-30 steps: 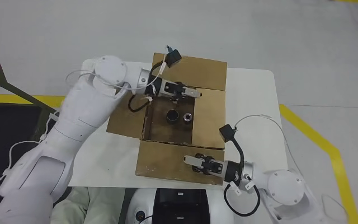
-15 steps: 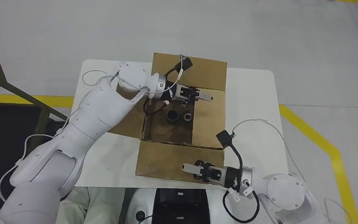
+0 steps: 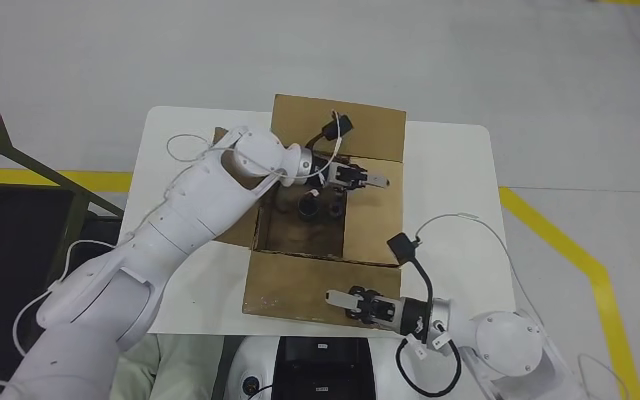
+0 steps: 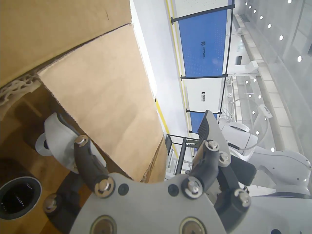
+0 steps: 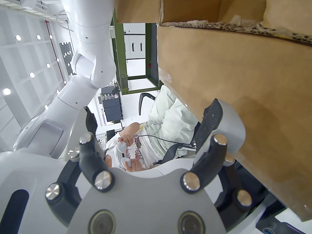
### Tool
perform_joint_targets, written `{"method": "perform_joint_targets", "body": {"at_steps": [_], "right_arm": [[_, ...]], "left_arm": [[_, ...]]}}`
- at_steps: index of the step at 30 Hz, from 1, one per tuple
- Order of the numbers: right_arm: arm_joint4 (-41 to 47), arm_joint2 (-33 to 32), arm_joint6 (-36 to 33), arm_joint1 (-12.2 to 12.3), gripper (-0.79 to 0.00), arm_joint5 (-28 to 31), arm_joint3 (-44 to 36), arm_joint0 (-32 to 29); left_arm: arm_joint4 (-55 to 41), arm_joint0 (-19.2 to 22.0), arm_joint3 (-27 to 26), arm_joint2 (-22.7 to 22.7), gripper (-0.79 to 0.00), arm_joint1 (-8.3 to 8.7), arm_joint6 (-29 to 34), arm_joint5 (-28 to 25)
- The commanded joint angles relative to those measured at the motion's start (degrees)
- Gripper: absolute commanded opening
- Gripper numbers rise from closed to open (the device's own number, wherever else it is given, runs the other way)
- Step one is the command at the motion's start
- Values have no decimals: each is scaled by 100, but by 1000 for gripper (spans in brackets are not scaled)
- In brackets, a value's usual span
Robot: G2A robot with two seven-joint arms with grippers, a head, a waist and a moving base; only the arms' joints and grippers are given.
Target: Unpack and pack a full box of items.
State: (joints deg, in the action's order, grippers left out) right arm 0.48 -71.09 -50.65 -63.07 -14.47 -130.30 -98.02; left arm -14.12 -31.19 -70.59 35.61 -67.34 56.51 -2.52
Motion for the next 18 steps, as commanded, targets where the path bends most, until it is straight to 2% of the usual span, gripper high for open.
{"method": "perform_joint_targets", "body": {"at_steps": [1, 7, 13, 18], "right_arm": [[-7, 15, 18, 8, 0, -8, 4, 10], [-3, 48, 128, 30, 0, -44, -6, 9], [189, 78, 368, 28, 0, -153, 126, 69], [580, 91, 675, -2, 0, -16, 451, 216]], "left_arm": [[9, 3, 47, -22, 0, -36, -8, -16], [-219, -71, 63, 137, 0, -86, -107, -408], [-510, -214, -151, 434, 0, -36, 198, -719], [-806, -396, -398, 708, 0, 16, 353, -905]]}}
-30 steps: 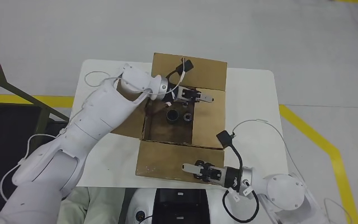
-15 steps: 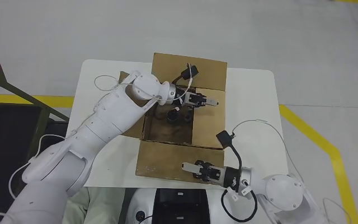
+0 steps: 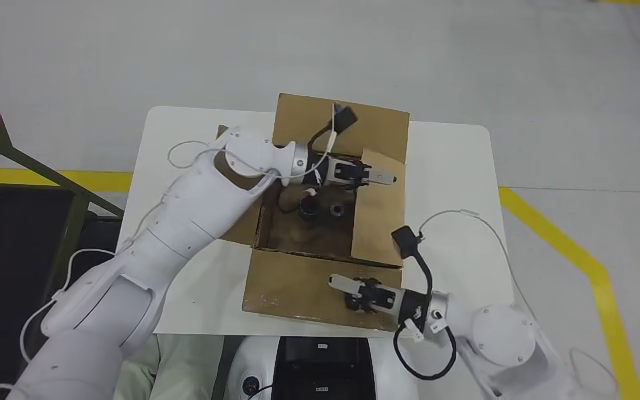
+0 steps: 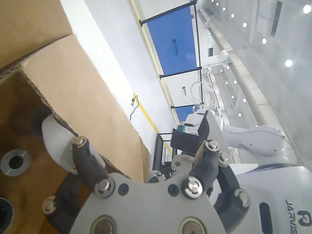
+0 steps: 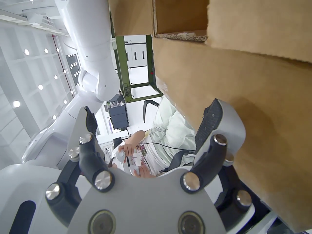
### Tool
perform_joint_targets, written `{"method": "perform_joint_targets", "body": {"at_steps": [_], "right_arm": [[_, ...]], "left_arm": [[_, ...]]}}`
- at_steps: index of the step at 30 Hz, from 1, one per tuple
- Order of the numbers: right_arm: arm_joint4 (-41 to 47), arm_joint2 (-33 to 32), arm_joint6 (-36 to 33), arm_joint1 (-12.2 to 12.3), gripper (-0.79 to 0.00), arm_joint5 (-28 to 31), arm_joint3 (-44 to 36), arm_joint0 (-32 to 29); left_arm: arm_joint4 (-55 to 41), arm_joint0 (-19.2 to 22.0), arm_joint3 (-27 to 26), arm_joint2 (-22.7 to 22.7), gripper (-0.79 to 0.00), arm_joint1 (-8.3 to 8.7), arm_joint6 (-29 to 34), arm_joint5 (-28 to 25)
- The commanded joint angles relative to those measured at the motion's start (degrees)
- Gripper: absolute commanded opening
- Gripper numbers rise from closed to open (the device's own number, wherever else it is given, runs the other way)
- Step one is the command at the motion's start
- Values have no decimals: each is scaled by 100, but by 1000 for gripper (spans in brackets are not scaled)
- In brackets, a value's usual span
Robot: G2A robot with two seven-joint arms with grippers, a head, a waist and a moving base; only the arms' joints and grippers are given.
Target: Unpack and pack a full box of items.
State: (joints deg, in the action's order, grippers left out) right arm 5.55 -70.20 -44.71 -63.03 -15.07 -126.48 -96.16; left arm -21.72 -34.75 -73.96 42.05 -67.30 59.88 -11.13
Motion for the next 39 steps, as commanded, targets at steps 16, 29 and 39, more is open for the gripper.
{"method": "perform_joint_targets", "body": {"at_steps": [16, 29, 39], "right_arm": [[392, -378, 1360, -32, 0, 1316, 179, -290], [5, -1001, 2168, 6, 0, 1783, -330, -1033], [-323, -1247, 2917, -23, 0, 1429, -247, -1043]], "left_arm": [[-560, -333, -461, 618, 0, 94, 539, -234], [-364, -632, -702, 1335, 0, 283, 584, -80], [-214, -1028, -1017, 2053, 0, 498, 956, -191]]}}
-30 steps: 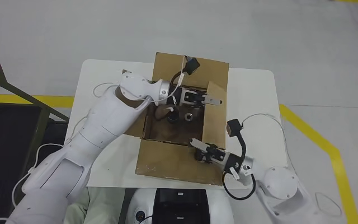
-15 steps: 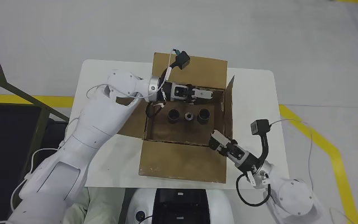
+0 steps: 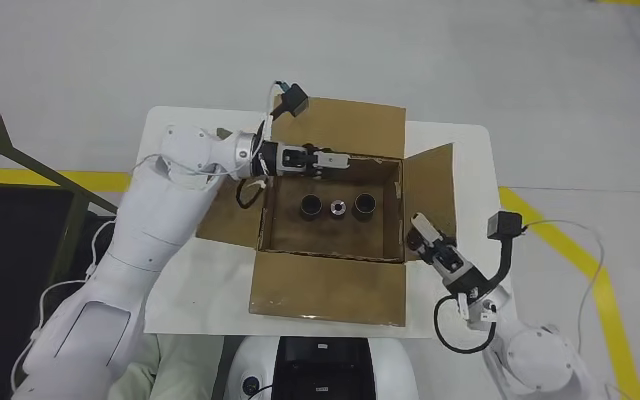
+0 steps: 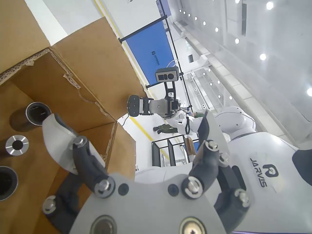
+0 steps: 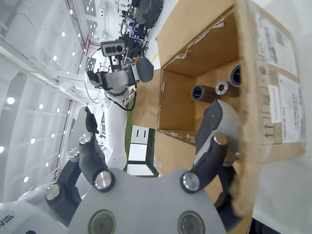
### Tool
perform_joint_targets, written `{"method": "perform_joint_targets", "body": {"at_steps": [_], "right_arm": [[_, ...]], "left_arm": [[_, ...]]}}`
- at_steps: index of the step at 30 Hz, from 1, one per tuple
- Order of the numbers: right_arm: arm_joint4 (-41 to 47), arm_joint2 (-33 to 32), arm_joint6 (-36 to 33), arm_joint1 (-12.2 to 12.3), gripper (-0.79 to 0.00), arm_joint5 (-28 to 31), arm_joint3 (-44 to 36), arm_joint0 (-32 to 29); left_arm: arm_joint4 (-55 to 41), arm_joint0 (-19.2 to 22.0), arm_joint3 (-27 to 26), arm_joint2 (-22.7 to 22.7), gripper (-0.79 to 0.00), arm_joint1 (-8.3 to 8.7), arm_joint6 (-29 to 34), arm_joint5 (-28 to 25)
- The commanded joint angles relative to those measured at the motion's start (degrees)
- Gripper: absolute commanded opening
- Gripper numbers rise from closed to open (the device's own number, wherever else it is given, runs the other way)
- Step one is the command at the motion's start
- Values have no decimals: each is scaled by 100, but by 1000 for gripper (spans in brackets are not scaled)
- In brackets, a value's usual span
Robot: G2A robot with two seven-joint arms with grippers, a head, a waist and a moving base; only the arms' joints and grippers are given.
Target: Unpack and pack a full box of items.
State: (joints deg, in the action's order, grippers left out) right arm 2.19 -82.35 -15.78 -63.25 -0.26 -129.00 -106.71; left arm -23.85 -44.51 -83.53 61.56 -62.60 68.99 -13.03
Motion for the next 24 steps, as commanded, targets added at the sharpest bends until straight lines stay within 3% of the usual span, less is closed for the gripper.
{"method": "perform_joint_targets", "body": {"at_steps": [1, 7, 12, 24], "right_arm": [[34, -64, 53, -4, 0, -86, 14, 21], [55, -206, 253, -23, 0, -323, 171, 128], [99, -214, 327, -43, 0, -533, 432, 308], [274, 17, 257, -103, 0, -815, 1103, 750]], "left_arm": [[-6, -95, -107, 203, 0, 54, 92, -6], [-83, -304, -327, 797, 0, 207, 464, -7], [15, -219, -394, 993, 0, 268, 660, -25], [-485, 296, 258, 1244, 0, 330, 1148, -26]]}}
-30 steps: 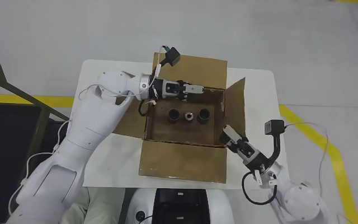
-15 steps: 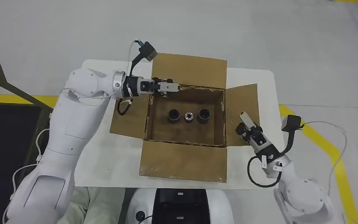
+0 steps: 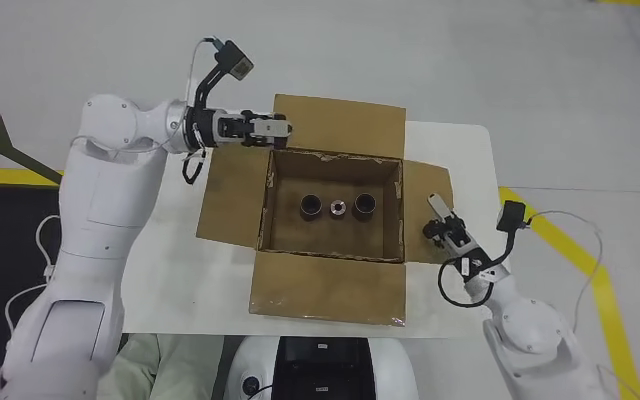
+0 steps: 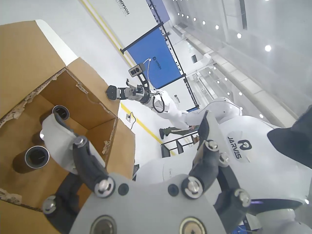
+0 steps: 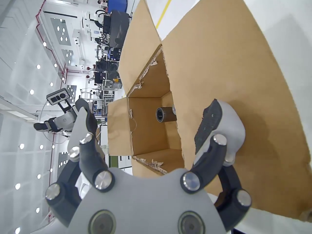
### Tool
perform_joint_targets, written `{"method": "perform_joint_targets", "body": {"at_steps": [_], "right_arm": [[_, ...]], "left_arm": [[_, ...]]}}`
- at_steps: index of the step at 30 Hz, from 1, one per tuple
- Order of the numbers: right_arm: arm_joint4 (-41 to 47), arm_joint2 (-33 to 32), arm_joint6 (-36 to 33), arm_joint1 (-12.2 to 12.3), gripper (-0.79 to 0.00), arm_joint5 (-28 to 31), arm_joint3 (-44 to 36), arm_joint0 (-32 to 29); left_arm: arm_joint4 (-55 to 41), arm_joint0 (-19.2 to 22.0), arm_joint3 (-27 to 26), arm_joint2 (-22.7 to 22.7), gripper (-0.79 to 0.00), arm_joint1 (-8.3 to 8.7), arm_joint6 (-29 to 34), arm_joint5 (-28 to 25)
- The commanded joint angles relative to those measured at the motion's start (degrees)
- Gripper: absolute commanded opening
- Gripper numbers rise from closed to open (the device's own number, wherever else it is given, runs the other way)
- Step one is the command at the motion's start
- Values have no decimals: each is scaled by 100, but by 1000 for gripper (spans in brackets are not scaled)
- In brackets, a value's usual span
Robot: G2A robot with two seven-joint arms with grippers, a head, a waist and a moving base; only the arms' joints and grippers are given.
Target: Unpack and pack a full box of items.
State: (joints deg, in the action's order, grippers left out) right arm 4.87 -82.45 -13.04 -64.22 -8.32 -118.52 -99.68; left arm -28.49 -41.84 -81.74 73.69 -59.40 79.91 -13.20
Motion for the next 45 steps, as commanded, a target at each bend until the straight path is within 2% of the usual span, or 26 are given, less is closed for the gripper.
{"method": "perform_joint_targets", "body": {"at_steps": [1, 8, 14, 21, 32, 36, 41, 45], "right_arm": [[12, 57, -36, -10, 0, -23, 102, 88], [14, 258, -165, -42, 0, -61, 429, 353], [64, 305, -192, -64, 0, -18, 606, 461], [106, 363, -284, -84, 0, 5, 744, 570], [128, 531, -407, -125, 0, 54, 918, 837], [117, 593, -435, -141, 0, 97, 963, 939], [84, 629, -415, -156, 0, 145, 996, 1008], [69, 590, -412, -158, 0, 167, 968, 979]], "left_arm": [[-34, 43, 126, 54, 0, 20, 110, -17], [-215, 30, 326, 405, 0, 115, 305, -91], [-294, -121, 202, 884, 0, 239, 417, -48], [-358, -234, 153, 1211, 0, 356, 556, 383], [-358, -234, 153, 1211, 0, 356, 556, 383], [-250, -397, 78, 1290, 0, 383, 204, 386], [-63, -417, 287, 1393, 0, 439, 41, 479], [110, -308, 653, 1377, 0, 466, -117, 463]]}}
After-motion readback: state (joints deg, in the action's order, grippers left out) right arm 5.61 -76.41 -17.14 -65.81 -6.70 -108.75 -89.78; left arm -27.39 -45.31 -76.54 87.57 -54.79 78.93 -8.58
